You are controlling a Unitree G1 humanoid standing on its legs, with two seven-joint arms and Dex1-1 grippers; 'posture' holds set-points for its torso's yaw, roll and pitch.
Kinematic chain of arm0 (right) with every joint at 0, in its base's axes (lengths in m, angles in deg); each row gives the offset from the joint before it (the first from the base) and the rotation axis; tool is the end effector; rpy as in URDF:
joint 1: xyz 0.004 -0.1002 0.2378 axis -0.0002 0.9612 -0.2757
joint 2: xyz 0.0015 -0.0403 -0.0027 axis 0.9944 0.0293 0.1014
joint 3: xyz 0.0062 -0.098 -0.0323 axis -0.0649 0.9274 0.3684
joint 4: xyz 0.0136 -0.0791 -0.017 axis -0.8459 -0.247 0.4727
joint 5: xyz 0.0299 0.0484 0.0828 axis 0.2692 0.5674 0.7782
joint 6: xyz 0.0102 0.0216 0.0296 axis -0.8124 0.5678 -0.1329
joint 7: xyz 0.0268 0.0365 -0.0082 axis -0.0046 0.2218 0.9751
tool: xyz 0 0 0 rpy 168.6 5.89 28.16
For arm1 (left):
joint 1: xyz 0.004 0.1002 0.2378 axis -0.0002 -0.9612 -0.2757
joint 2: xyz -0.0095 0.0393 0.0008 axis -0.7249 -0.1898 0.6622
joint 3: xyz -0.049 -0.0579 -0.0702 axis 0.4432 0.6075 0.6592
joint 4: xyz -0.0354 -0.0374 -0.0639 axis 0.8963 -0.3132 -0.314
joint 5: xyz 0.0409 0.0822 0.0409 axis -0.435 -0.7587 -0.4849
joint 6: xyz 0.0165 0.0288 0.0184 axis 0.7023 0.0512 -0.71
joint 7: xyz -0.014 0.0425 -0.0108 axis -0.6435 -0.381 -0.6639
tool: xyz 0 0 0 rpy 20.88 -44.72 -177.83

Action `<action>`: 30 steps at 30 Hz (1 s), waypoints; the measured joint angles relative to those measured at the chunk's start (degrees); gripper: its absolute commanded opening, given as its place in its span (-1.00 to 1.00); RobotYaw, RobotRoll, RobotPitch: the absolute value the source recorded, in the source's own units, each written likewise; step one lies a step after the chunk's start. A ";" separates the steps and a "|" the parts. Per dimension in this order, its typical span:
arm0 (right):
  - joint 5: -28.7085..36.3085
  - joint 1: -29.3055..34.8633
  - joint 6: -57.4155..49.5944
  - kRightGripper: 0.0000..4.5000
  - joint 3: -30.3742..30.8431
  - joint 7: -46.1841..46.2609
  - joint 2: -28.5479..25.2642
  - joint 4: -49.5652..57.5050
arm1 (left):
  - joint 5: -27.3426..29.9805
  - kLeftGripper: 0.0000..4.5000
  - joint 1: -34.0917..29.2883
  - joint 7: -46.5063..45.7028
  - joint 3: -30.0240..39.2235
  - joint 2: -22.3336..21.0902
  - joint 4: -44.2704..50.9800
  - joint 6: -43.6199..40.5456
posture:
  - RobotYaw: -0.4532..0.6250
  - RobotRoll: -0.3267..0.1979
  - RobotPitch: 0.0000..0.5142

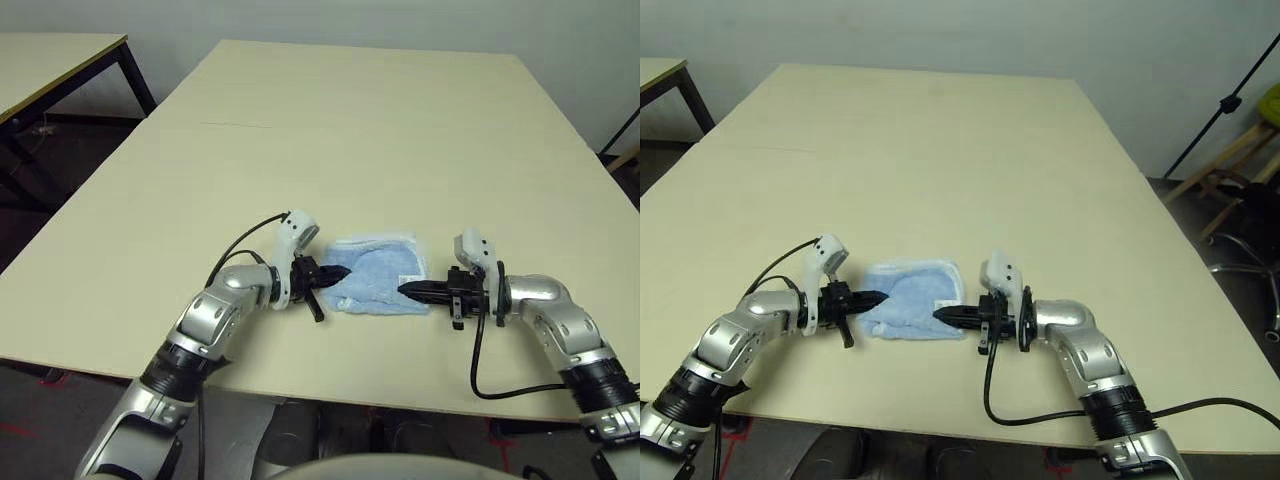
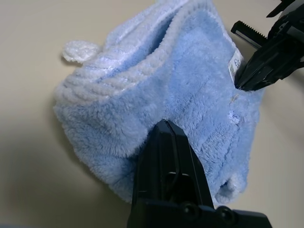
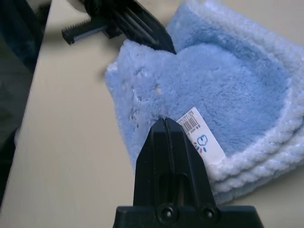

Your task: Fold the towel and set it aside.

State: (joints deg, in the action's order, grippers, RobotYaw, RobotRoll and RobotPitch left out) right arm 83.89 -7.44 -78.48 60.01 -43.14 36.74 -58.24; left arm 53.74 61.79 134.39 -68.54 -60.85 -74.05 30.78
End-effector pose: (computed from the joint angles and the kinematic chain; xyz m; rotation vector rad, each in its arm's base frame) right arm 0.2466 -0.2255 0.0837 -0.0411 0.2817 1.2766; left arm 0.2513 0.1688 0.0922 0.0992 0.3981 -1.0737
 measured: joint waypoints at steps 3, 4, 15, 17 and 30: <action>4.89 -2.48 -4.35 -0.99 -3.21 1.45 2.14 0.61 | 1.59 -1.00 1.68 0.05 2.02 1.33 0.02 -1.82 | 0.15 0.25 -0.74; 6.33 -3.79 -5.38 -0.99 -4.34 2.13 2.47 0.83 | 2.29 -1.00 2.88 0.03 2.82 1.86 0.10 -2.27 | 0.15 0.25 -0.74; 3.29 -6.74 -3.66 -0.99 -3.56 5.94 5.84 -1.65 | 0.22 -1.00 8.94 -1.04 5.27 4.84 -5.76 -1.61 | 0.13 0.25 -0.73; 2.19 -6.80 -2.67 -0.99 -3.27 6.71 6.47 -2.04 | -0.32 -1.00 8.68 -0.89 5.09 5.05 -5.98 -1.03 | 0.13 0.25 -0.73; -5.47 -7.32 2.64 -0.99 -1.77 9.91 6.49 -11.28 | -7.11 -1.00 5.83 -2.91 4.38 5.10 -11.87 3.87 | 0.14 0.25 -0.73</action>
State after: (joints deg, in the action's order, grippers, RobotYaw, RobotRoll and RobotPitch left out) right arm 78.42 -14.76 -75.83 58.24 -33.23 43.23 -69.52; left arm 46.62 67.62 131.48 -64.16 -55.75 -85.92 34.65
